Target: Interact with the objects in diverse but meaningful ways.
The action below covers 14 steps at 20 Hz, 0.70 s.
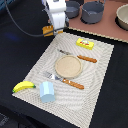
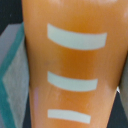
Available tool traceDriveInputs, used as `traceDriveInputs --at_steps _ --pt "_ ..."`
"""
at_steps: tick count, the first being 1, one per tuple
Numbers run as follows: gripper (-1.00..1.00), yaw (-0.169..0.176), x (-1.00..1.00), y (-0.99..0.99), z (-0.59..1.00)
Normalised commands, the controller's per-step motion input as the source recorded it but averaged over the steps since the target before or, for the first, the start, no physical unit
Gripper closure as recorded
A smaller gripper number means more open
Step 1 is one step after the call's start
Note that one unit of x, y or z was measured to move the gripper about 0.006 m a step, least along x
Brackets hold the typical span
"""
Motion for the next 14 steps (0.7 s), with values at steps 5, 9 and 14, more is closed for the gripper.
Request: traceDriveInputs --at_steps 5,9,14 --pt "1.0 0.033 0.43 -0.86 0.24" --pt "1.0 0.022 0.42 -0.81 0.04" --pt "1.0 0.005 0.51 -0.34 -0.01"
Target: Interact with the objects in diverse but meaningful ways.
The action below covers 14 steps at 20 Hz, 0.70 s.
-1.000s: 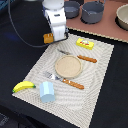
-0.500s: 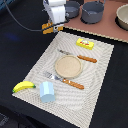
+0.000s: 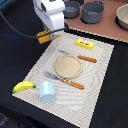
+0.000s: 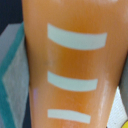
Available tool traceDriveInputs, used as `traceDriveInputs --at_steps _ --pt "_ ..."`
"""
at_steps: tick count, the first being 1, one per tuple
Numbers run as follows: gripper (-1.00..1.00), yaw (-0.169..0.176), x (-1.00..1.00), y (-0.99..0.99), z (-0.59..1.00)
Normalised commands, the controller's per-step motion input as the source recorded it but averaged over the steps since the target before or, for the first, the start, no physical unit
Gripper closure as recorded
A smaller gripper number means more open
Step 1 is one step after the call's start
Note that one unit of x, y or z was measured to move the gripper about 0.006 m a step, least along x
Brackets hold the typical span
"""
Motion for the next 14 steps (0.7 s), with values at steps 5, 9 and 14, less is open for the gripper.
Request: traceDriveInputs --at_steps 5,9,14 --pt "1.0 0.0 0.41 -0.03 -0.13" --pt "1.0 0.0 0.25 -0.03 -0.2" --pt "1.0 0.0 0.08 -0.14 -0.26"
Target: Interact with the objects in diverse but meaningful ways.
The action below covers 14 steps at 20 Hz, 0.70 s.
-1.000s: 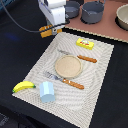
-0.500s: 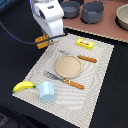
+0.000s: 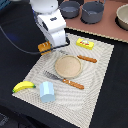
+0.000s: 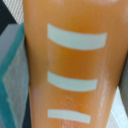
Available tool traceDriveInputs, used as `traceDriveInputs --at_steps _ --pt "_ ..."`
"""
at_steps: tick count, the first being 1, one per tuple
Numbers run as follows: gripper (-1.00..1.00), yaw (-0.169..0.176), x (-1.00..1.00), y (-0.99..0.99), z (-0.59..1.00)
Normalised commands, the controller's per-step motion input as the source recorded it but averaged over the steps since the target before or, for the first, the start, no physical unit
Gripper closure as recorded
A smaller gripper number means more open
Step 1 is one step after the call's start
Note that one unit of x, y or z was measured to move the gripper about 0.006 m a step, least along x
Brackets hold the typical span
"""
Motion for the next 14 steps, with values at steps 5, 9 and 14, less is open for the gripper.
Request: traceDriveInputs --at_steps 5,9,14 --pt "1.0 0.0 -0.03 -0.37 -0.2" --pt "1.0 0.0 -0.05 -0.34 -0.2" --pt "-1.0 0.004 0.04 -0.11 -0.07"
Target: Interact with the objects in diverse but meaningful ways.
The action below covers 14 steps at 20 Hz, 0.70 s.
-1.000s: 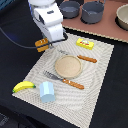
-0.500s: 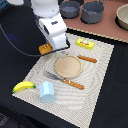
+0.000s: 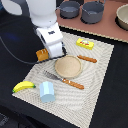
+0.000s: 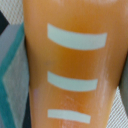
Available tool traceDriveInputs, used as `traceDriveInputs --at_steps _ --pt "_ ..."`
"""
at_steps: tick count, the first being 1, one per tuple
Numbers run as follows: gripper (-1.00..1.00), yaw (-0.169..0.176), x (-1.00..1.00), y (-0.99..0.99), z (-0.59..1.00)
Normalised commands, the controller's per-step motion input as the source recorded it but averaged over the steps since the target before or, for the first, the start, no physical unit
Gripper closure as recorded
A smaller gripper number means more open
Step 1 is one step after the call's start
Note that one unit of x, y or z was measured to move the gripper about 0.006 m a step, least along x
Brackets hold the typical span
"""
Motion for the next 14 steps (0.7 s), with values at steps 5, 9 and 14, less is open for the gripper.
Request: traceDriveInputs --at_steps 5,9,14 --pt "-1.0 0.032 0.09 0.0 0.03" --pt "-1.0 0.009 -0.02 0.01 0.78" --pt "-1.0 0.018 -0.14 -0.03 1.0"
